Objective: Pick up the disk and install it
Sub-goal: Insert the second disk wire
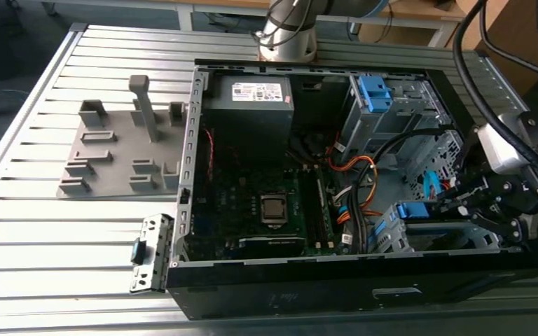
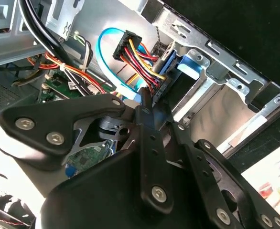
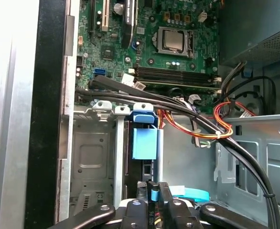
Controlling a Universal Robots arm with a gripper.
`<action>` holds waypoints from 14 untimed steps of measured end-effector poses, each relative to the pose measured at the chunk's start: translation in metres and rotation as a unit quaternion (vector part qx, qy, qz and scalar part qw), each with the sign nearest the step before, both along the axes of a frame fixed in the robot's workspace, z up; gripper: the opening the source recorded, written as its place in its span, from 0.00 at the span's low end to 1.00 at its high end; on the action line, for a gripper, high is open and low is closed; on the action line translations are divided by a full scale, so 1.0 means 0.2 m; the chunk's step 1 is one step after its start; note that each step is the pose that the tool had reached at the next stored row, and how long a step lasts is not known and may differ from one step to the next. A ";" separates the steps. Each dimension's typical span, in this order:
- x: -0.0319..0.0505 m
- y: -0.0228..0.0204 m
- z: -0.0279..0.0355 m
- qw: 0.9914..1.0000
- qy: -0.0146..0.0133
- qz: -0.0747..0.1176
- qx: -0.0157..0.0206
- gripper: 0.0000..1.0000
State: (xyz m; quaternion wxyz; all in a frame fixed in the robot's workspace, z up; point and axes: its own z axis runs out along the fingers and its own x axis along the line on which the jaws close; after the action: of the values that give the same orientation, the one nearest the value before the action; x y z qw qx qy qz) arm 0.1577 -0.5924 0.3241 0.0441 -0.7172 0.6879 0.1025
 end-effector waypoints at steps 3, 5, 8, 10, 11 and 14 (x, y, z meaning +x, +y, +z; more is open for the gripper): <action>0.000 0.000 0.063 1.000 0.000 0.000 0.000 0.23; 0.000 0.000 0.071 1.000 0.000 0.000 0.000 0.23; 0.000 0.007 0.067 1.000 0.000 0.000 0.001 0.22; 0.000 0.007 0.055 1.000 0.001 0.000 0.002 0.11; 0.000 0.007 0.049 1.000 0.001 0.000 0.002 0.11; 0.002 0.004 0.034 1.000 0.004 0.000 0.002 0.11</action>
State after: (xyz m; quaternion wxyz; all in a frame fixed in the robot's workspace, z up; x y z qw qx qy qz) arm 0.1582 -0.5917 0.3309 0.0426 -0.7169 0.6875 0.1072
